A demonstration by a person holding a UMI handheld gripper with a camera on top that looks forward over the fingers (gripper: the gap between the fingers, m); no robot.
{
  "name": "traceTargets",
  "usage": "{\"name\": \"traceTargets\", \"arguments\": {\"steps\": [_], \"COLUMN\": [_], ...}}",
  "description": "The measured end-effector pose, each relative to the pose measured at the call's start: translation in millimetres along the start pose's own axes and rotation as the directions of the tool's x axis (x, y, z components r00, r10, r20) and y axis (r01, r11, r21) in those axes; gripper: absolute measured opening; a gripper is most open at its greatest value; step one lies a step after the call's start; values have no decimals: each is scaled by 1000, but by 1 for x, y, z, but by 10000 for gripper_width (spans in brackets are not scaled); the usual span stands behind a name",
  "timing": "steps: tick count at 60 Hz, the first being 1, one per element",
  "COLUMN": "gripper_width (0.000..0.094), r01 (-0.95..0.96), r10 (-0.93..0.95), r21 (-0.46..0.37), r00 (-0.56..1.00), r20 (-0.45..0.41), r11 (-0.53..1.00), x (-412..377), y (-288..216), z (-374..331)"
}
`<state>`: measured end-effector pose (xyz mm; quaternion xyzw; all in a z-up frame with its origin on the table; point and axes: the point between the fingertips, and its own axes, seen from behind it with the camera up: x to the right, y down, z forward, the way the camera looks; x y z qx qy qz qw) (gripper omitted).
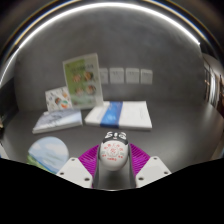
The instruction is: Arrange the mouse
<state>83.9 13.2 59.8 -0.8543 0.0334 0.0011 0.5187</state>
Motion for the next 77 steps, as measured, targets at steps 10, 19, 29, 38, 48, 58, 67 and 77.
{"name": "traceTargets", "arguments": {"steps": [10, 19, 29, 38, 48, 58, 67, 77], "gripper_width": [424, 424, 426, 427, 571, 836, 854, 858], "r01": [52, 91, 110, 141, 99, 116, 105, 33], "r10": [-60, -104, -104, -131, -83, -94, -75, 0], "r21": [168, 92, -35, -117, -140, -144, -132, -126], "r00": [997, 985, 986, 987, 989, 984, 974, 968], "r20": [47, 139, 133, 95, 120, 152, 216, 250], "r11": [984, 992, 993, 983, 985, 983, 986, 992], "x": [-124, -238, -266, -257, -257, -248, -225, -167], "y": [-66, -20, 51, 82, 85, 81, 81, 94], "z": [-66, -61, -19, 1, 6, -29, -83, -122]}}
